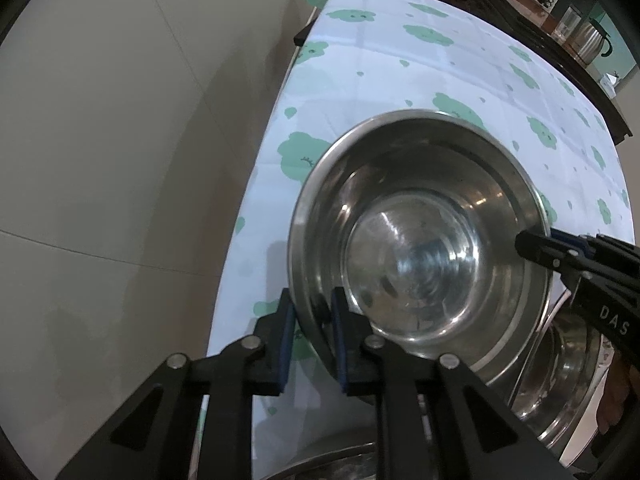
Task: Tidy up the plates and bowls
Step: 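Close the left tool on a large steel bowl rim while the right tool grips another bowl rim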
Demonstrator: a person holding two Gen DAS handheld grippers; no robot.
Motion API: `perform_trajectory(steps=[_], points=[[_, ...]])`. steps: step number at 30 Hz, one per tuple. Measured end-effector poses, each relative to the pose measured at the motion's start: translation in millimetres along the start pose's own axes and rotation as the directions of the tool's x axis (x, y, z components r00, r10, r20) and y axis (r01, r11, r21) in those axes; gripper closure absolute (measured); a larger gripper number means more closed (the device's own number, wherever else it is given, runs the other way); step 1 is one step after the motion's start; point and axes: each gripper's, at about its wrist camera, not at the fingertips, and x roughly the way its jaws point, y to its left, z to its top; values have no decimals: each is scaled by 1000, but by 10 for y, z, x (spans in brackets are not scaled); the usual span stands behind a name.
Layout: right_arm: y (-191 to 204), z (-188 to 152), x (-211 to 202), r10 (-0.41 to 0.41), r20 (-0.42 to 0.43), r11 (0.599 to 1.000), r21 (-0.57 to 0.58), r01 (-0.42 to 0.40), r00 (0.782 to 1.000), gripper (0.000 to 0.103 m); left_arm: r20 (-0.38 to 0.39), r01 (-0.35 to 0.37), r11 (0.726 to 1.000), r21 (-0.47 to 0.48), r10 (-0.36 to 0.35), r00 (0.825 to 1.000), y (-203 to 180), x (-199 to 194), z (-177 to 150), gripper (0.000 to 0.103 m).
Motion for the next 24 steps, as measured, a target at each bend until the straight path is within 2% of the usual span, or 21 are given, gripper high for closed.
perform_trajectory(steps=[24], points=[[233,102,-241,11,43,999,-49,-9,999,85,46,-21,999,-38,23,999,167,-286,-29,88]])
